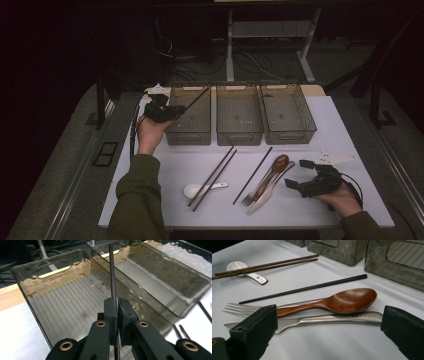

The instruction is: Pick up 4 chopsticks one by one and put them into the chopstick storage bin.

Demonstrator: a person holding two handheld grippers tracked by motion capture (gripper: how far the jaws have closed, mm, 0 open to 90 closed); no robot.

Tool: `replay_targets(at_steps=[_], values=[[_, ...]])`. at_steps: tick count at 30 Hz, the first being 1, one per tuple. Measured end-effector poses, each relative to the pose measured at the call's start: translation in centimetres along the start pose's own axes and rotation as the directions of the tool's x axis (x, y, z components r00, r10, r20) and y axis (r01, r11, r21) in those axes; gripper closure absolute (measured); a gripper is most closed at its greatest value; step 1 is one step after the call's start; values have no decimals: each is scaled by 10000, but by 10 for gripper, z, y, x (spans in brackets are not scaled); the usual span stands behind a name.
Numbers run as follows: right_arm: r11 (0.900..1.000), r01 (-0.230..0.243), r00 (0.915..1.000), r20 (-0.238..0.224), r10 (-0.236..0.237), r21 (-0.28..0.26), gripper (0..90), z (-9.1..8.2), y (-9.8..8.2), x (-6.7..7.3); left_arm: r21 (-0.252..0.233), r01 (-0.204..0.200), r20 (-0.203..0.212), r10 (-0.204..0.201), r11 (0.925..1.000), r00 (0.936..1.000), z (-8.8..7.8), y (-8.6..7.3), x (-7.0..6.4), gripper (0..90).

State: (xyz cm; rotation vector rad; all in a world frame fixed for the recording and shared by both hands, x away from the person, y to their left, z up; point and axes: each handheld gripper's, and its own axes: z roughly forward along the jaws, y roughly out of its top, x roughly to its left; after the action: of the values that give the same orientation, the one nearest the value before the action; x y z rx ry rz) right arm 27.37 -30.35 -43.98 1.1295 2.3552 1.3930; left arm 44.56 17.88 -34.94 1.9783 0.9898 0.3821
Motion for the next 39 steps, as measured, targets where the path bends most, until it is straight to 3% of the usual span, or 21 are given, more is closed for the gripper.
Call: replay_targets(at_steps=[3,10,18,30,32,33,39], values=[[10000,-9,10000,-17,9,-3,8,0,0,0,148,-35,-222,38,9999,9997,8,2,2,851],[10000,26,10000,-46,-26,16,8,1,0,0,78,292,-307,-289,9995,9991,27,4,9,850],[10000,-58,9999,-128,58,-27,8,0,0,-1,-101,529,-399,-533,9985,9978,38,6,11,850],[10000,-62,9999,-155,61,-57,8,-1,0,-1,212,814,-870,-792,9965,9930,49,1,15,848],[10000,-58,9999,-155,57,-60,8,-1,0,-1,197,838,-1183,-809,9963,9897,49,1,16,823],[10000,-56,9999,-152,55,-46,8,-1,0,-1,189,807,-1282,-776,9966,9887,49,2,16,763],[10000,-50,9999,-164,49,-39,8,-1,0,-1,35,705,-1194,-696,9975,9904,47,4,14,707]])
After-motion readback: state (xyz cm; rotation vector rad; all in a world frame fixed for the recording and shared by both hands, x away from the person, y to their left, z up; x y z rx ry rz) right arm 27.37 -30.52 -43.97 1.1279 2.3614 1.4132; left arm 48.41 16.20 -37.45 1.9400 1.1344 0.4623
